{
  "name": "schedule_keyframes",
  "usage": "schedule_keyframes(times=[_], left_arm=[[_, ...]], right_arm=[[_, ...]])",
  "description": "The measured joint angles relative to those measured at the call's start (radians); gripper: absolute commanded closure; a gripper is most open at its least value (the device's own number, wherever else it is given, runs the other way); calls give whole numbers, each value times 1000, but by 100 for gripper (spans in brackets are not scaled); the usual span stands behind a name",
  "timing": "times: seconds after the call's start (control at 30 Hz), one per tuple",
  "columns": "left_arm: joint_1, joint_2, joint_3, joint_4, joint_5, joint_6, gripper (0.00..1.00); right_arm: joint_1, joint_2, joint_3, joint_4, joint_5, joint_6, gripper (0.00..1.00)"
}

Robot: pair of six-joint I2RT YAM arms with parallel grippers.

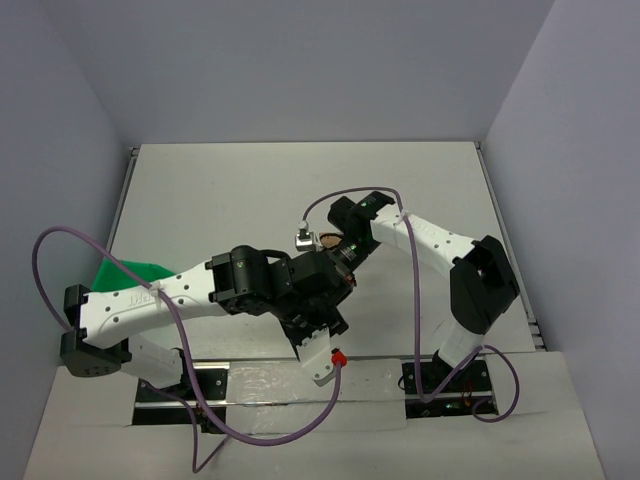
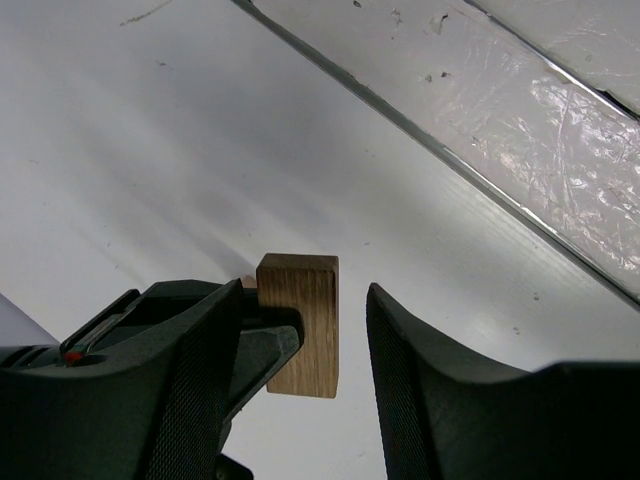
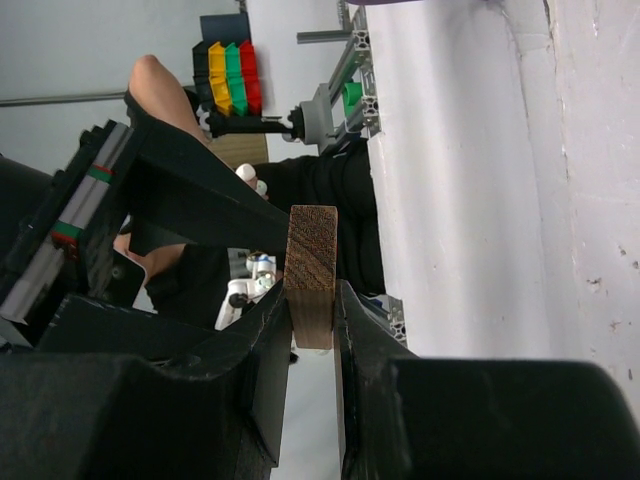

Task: Build the wood block tower

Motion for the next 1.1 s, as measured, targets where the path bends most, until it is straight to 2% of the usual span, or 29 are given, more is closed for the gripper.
schedule_keyframes(times=[0.33, 0.77, 0.87, 0.97, 1.1], left_arm=[[0, 42, 0, 10, 0, -9, 48], [0, 71, 10, 3, 1, -22, 48], [0, 71, 10, 3, 1, -24, 52], [0, 72, 11, 3, 2, -25, 63], [0, 79, 14, -8, 6, -38, 68]], right_arm=[[0, 0, 0, 14, 21, 14, 100], [5, 0, -13, 26, 48, 10, 100], [8, 0, -13, 31, 49, 10, 100], [9, 0, -13, 33, 49, 9, 100], [9, 0, -13, 36, 55, 1, 100]])
